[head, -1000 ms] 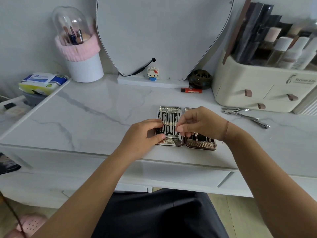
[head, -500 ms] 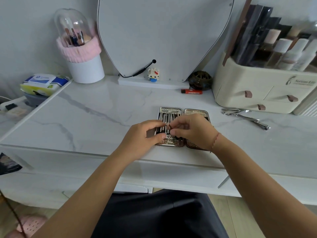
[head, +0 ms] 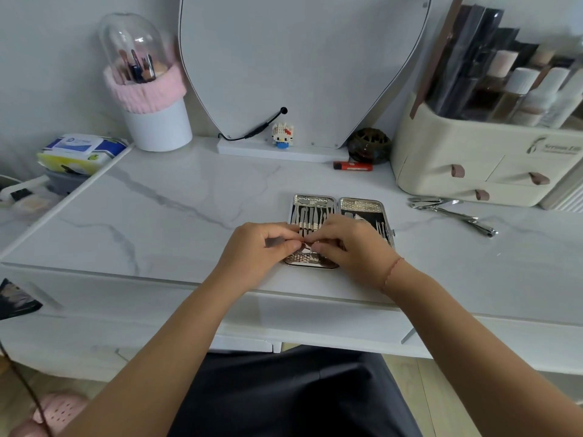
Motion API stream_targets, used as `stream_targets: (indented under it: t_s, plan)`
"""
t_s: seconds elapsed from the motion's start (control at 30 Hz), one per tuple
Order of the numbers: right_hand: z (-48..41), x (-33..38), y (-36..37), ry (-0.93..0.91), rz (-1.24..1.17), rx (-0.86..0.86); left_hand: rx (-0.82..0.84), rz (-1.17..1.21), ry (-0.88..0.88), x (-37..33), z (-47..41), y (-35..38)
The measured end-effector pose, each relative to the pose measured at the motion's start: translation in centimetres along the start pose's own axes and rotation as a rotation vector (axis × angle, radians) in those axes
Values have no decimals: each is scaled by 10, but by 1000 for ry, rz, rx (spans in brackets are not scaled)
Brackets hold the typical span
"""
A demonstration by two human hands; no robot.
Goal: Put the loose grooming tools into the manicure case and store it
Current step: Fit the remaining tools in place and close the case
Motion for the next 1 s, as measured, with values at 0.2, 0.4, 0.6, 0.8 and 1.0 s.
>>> stream_targets:
  t_s: [0.2,0.4,0.6,0.8,1.0]
  plan:
    - [5,-2,-5,67,-89,-22,6,-95,23,2,1,1]
    - [7,-4,-4,50,-107,-32,13,-56,1,0,2,1]
    - [8,-5,-2,57,-118,-66,-15,-74,-20,0,0,2]
    - [11,-7,-1,57,-148,-82,-37,-99,-23,-1,-2,4]
    - [13,-6,-3,58,-139,-97,-37,-113,1,-2,-1,4]
Point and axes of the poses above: each hand's wrist, its own z-axis away from the middle knuckle, its own y-axis out of the palm, x = y × z, the point moved 1 cm from there along -z, towards the middle knuckle, and after that the axes turned 7 degrees about x, right-handed, at the moved point
